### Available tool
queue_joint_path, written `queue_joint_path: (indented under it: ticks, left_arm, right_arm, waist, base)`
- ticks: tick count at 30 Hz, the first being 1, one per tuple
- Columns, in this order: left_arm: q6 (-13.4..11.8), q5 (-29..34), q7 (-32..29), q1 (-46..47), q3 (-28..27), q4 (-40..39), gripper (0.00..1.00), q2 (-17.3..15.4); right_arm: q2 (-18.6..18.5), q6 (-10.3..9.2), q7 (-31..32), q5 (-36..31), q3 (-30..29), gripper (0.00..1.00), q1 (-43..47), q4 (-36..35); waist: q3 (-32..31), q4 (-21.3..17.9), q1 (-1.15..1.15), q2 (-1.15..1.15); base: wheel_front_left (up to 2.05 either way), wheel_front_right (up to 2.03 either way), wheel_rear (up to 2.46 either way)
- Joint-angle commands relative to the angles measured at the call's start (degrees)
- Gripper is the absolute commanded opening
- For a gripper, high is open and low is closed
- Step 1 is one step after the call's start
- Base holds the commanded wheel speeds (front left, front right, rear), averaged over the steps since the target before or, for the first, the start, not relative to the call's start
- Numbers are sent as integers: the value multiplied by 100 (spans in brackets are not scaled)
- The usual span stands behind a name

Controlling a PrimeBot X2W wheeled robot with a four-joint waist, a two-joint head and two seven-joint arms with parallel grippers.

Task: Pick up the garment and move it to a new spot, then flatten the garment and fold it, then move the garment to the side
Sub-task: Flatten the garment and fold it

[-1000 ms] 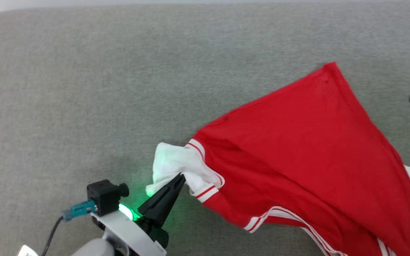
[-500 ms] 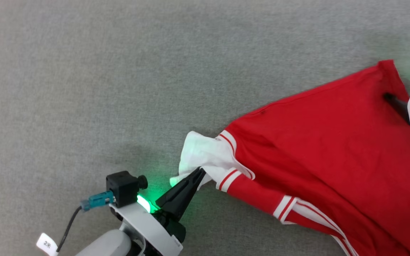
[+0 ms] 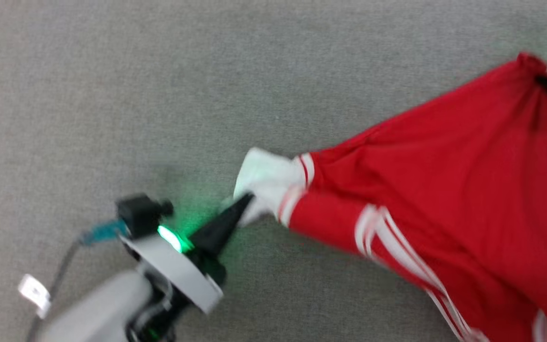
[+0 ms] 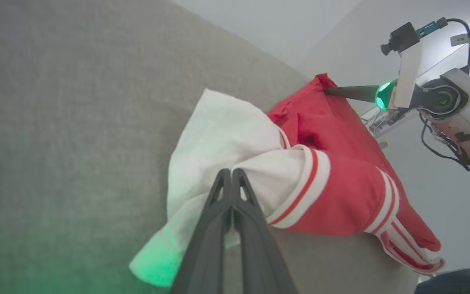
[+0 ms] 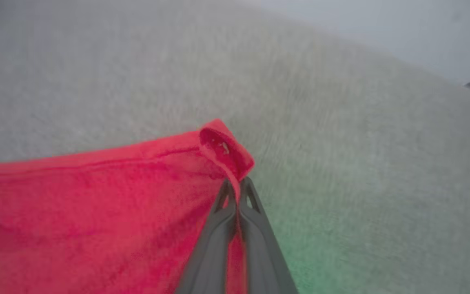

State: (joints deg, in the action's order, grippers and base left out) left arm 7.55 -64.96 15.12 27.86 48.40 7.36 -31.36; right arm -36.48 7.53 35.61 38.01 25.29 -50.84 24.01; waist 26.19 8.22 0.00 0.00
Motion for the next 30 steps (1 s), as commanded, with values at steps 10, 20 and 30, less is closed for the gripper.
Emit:
queue_joint_path:
  ticks: [10, 20, 30]
  left_arm:
    - [-13, -726, -366, 2737, 123, 425, 0, -668]
    - [-18, -771, -439, 5850, -317, 2871, 0, -228]
    - [-19, -894, -4, 6116, -395, 3371, 0, 96]
  right_arm:
    - [601, -7, -1047, -619, -1367, 0, -1602, 1260]
    - [1211, -14, -2418, -1728, -2834, 0, -3695, 2441]
    - [1508, -21, -3205, -2342, -3086, 0, -3888, 3309]
  waist:
    - [-78, -423, 0, 0]
    - [148, -748, 0, 0]
    - [54, -862, 0, 0]
  base:
    - [0, 0, 0]
    - [0, 0, 0]
    - [0, 0, 0]
